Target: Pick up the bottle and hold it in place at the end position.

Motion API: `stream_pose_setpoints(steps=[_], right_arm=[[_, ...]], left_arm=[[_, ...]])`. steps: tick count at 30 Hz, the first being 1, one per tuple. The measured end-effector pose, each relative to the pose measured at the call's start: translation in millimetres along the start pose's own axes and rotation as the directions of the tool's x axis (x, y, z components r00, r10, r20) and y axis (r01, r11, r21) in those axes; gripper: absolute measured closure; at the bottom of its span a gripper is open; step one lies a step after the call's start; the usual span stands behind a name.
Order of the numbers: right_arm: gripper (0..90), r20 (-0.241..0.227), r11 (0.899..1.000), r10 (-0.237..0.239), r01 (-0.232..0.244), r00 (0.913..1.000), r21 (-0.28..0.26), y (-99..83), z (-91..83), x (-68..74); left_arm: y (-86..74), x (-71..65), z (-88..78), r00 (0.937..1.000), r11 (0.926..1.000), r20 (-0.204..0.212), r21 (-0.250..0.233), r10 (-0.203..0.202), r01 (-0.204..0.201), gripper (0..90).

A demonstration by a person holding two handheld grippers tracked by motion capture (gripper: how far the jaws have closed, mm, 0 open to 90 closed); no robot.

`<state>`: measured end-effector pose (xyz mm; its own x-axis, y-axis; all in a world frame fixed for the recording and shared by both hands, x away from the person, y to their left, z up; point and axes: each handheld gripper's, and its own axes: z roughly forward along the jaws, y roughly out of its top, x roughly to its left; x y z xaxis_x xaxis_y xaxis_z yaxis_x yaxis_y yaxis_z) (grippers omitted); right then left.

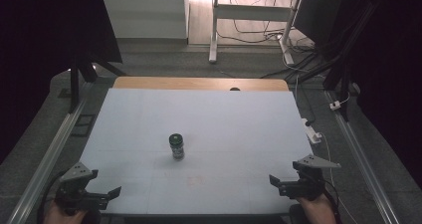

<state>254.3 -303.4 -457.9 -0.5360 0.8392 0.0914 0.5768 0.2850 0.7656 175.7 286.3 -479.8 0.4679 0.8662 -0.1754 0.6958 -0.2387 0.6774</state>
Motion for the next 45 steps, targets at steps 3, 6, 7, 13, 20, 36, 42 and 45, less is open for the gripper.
stream_pose_setpoints(steps=[3,6,7,13,20,36,42,45], right_arm=[[0.0,-0.011,1.0,0.003,-0.003,0.9999,0.011,0.0,0.0,0.6],[0.0,-0.014,1.0,0.006,-0.006,0.9999,0.013,-0.1,0.2,0.6],[0.0,-0.016,1.0,0.008,-0.008,0.9998,0.015,-0.1,0.3,0.4],[0.0,-0.028,1.0,0.014,-0.014,0.9995,0.016,-0.1,0.5,-1.2],[0.0,-0.037,1.0,0.021,-0.02,0.9991,0.018,-0.2,0.5,-1.8],[0.0,-0.047,0.999,-0.002,0.003,0.9989,0.039,0.4,2.6,0.1],[0.0,-0.051,0.999,-0.007,0.009,0.9987,0.044,0.4,3.0,0.4],[0.0,-0.056,0.999,-0.01,0.013,0.9984,0.044,0.5,3.1,0.7]], left_arm=[[0.0,0.4,0.1,1.0,1.0,0.003,0.001,-0.006,0.006,0.0],[0.3,-0.1,0.5,1.0,1.0,0.003,0.005,-0.002,0.002,0.0],[0.4,-0.1,0.6,1.0,1.0,0.004,0.006,-0.001,0.001,0.0],[0.4,0.7,0.9,0.9999,1.0,0.012,0.008,-0.005,0.005,0.0],[0.8,1.0,1.6,0.9998,0.9999,0.018,0.016,-0.003,0.002,0.0],[5.1,-3.1,0.8,0.9999,1.0,0.014,-0.006,-0.005,0.005,0.0],[8.2,-4.6,0.5,0.9996,0.9996,0.028,-0.026,0.008,-0.008,0.0],[10.2,-5.9,1.5,0.9992,0.9994,0.033,-0.031,0.02,-0.019,0.0]])
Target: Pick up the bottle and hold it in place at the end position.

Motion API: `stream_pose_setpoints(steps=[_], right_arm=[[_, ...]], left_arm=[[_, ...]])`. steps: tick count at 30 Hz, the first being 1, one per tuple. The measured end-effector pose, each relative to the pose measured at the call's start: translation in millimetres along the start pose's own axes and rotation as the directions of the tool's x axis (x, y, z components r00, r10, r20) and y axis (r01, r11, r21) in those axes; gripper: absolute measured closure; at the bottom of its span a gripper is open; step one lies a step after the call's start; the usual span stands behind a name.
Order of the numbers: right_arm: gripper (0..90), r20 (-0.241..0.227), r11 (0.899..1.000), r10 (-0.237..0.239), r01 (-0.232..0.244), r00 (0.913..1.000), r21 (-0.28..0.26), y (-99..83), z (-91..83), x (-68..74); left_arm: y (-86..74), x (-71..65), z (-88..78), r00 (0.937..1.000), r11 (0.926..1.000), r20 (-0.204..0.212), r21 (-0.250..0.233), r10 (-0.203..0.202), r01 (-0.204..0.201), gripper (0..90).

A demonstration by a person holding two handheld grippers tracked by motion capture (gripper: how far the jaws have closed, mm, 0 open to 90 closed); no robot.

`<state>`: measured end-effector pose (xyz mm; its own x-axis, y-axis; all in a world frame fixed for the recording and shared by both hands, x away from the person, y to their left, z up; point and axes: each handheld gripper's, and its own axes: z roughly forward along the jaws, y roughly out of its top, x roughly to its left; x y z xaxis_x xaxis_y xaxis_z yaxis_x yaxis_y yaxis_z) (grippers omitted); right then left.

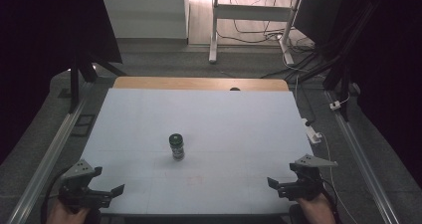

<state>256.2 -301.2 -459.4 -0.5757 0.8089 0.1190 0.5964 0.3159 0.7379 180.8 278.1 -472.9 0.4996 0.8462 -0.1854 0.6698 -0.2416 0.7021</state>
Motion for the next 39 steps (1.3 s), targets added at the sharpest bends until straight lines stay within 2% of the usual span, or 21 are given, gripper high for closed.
stream_pose_setpoints(steps=[8,12,21,30,36,39], right_arm=[[0.0,-0.004,1.0,0.001,-0.001,1.0,0.005,0.2,0.6,0.0],[0.0,-0.004,1.0,0.0,0.0,1.0,0.007,0.2,0.7,0.3],[0.0,-0.004,1.0,-0.003,0.003,1.0,0.007,0.2,1.2,0.5],[0.0,-0.003,1.0,-0.006,0.006,1.0,0.014,0.4,1.3,0.8],[0.0,-0.001,1.0,-0.01,0.01,1.0,0.016,0.4,1.7,1.2],[0.0,0.0,1.0,-0.012,0.012,0.9999,0.017,0.5,1.9,1.5]], left_arm=[[7.9,-3.3,6.1,0.9984,0.999,0.037,-0.017,0.043,-0.043,0.0],[13.9,-6.2,11.4,0.9949,0.9968,0.068,-0.03,0.075,-0.074,0.0],[19.7,-5.3,23.0,0.9858,0.9946,0.136,-0.045,0.099,-0.093,0.0],[28.8,-5.8,38.3,0.9859,0.9932,0.13,-0.063,0.106,-0.098,0.0],[38.2,-8.6,51.4,0.9835,0.9871,0.099,-0.067,0.151,-0.145,0.0],[43.5,-9.0,57.7,0.9831,0.9877,0.104,-0.057,0.151,-0.146,0.0]])
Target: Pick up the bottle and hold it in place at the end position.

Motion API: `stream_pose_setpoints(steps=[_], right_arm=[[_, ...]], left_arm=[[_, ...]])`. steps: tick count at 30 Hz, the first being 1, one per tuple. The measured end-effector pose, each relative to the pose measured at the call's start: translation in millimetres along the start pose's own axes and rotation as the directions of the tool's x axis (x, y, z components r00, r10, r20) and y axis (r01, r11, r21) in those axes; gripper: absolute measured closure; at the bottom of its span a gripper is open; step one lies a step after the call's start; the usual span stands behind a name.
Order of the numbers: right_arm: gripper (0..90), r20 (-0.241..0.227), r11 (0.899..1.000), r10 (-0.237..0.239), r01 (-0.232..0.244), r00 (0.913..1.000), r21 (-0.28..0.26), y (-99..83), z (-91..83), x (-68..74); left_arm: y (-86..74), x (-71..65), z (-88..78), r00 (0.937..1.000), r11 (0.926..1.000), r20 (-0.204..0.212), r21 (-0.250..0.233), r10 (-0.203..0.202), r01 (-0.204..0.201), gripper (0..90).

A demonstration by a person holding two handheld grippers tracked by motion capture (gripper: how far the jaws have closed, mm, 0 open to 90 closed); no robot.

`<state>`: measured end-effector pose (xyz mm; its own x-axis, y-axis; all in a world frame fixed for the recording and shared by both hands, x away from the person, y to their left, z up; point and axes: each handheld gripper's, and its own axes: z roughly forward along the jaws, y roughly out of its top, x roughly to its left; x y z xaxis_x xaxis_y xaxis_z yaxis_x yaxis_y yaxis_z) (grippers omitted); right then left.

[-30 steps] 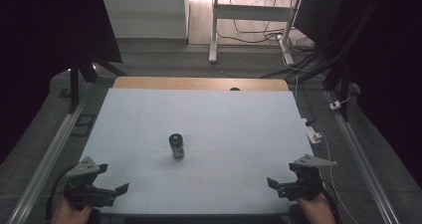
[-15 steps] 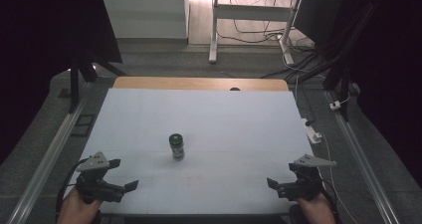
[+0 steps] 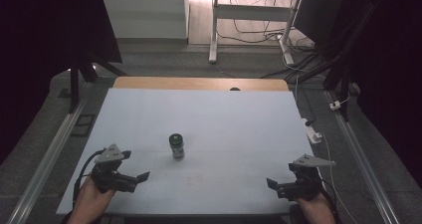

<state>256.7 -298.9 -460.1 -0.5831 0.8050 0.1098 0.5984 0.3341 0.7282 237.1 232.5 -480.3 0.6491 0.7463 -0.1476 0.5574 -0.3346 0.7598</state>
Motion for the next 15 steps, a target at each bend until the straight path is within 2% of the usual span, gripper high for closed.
stream_pose_setpoints(steps=[7,12,15], right_arm=[[0.0,0.0,1.0,-0.004,0.004,1.0,0.008,0.1,0.3,0.2],[0.0,0.003,1.0,-0.005,0.005,1.0,0.011,0.2,0.8,0.6],[0.0,0.003,1.0,-0.004,0.004,1.0,0.012,0.3,0.9,0.7]], left_arm=[[11.3,-0.5,15.2,0.9999,0.9996,0.01,0.025,0.011,-0.011,0.0],[19.7,1.1,27.9,0.9993,0.9997,0.037,0.023,-0.003,0.003,0.0],[24.1,0.4,36.8,0.9991,0.9994,0.041,0.033,0.011,-0.012,0.0]])
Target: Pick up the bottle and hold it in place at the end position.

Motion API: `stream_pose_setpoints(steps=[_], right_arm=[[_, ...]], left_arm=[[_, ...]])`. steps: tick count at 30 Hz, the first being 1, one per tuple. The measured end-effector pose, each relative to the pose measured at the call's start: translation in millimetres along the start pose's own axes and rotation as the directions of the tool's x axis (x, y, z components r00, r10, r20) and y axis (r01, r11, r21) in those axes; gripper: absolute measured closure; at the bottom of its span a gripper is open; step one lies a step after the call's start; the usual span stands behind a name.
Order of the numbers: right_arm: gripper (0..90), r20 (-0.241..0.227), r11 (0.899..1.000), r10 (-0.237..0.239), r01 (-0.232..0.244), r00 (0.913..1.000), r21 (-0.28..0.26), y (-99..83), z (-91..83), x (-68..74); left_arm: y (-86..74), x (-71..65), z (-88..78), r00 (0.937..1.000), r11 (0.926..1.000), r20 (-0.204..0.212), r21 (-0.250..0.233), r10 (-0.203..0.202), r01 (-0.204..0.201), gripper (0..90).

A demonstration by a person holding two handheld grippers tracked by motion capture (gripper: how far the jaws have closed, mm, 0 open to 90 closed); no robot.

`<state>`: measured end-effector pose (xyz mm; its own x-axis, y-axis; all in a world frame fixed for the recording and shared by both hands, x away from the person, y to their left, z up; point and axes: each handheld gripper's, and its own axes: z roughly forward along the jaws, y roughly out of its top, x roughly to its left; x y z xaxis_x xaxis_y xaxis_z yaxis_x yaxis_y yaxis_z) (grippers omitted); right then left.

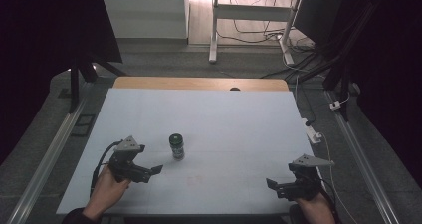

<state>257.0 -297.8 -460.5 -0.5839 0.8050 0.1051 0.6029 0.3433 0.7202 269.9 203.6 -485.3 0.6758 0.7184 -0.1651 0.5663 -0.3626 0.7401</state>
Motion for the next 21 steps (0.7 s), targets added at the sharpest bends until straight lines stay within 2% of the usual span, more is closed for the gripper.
stream_pose_setpoints(steps=[5,11,14,18,21], right_arm=[[0.0,0.0,1.0,-0.003,0.003,1.0,0.003,0.0,0.2,0.1],[0.0,0.0,1.0,-0.008,0.008,1.0,0.006,0.1,0.7,0.4],[0.0,-0.001,1.0,-0.009,0.01,1.0,0.007,0.1,0.7,0.4],[0.0,-0.002,1.0,-0.011,0.011,0.9999,0.008,0.1,0.8,0.5],[0.0,-0.003,1.0,-0.013,0.013,0.9999,0.009,0.1,0.8,0.6]], left_arm=[[8.9,-0.3,12.7,0.9997,0.9993,-0.008,0.03,0.021,-0.021,0.0],[16.8,1.8,30.1,0.9995,0.9987,-0.021,0.044,0.026,-0.025,0.0],[19.9,3.0,40.1,0.9986,0.9973,-0.03,0.06,0.043,-0.041,0.0],[24.6,5.2,51.6,0.9968,0.9947,-0.025,0.071,0.076,-0.074,0.0],[27.9,7.2,59.6,0.9962,0.9939,-0.016,0.071,0.086,-0.084,0.0]])
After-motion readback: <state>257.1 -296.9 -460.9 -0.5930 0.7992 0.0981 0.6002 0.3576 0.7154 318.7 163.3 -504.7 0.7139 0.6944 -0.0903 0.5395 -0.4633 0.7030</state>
